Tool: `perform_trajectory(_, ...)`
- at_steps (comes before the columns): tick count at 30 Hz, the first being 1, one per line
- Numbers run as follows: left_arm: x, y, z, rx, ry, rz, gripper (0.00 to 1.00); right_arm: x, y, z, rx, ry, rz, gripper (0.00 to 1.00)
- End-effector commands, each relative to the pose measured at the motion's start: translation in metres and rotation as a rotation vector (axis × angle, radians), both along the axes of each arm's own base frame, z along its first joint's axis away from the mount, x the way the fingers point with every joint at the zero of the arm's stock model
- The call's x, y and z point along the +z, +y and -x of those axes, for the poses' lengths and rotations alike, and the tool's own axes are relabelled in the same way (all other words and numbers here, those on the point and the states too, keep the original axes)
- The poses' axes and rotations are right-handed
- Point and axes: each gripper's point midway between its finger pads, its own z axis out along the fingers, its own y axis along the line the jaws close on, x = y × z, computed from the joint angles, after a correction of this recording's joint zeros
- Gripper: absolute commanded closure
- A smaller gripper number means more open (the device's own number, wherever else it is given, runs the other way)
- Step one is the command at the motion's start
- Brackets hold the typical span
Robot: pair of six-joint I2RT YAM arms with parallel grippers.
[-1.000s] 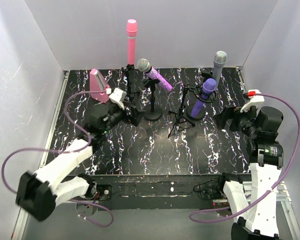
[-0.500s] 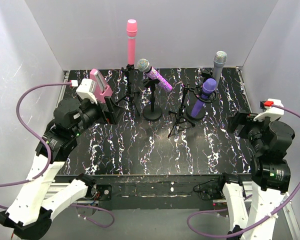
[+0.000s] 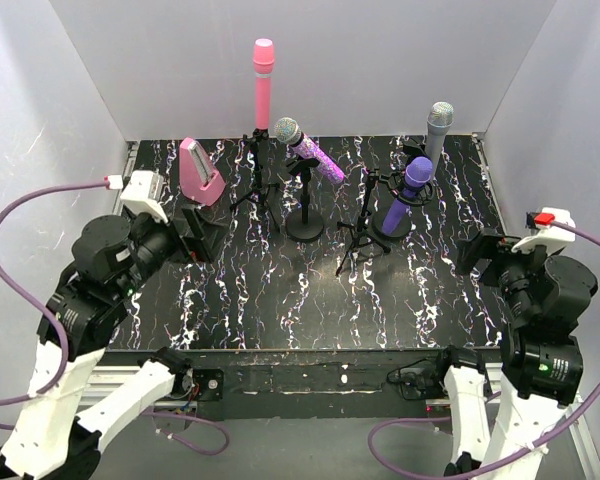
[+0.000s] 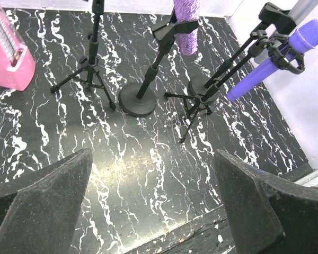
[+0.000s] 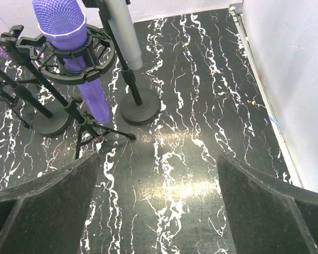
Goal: Attach the microphones to the stand
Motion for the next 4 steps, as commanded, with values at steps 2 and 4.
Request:
perform_trajectory(2,-0.0205,0.0127,0.0067,0.041,0.032,-0.037,0.02,0.0189,0.0031,0.0077,0.002,-0.059,-0.001,0.03)
perform_trajectory(4,-0.0223,0.0146,0.0076,0.046,0.028,-0.04,0.02,0.0195,0.0033,0.0067,0.008,-0.064,0.006,0.02)
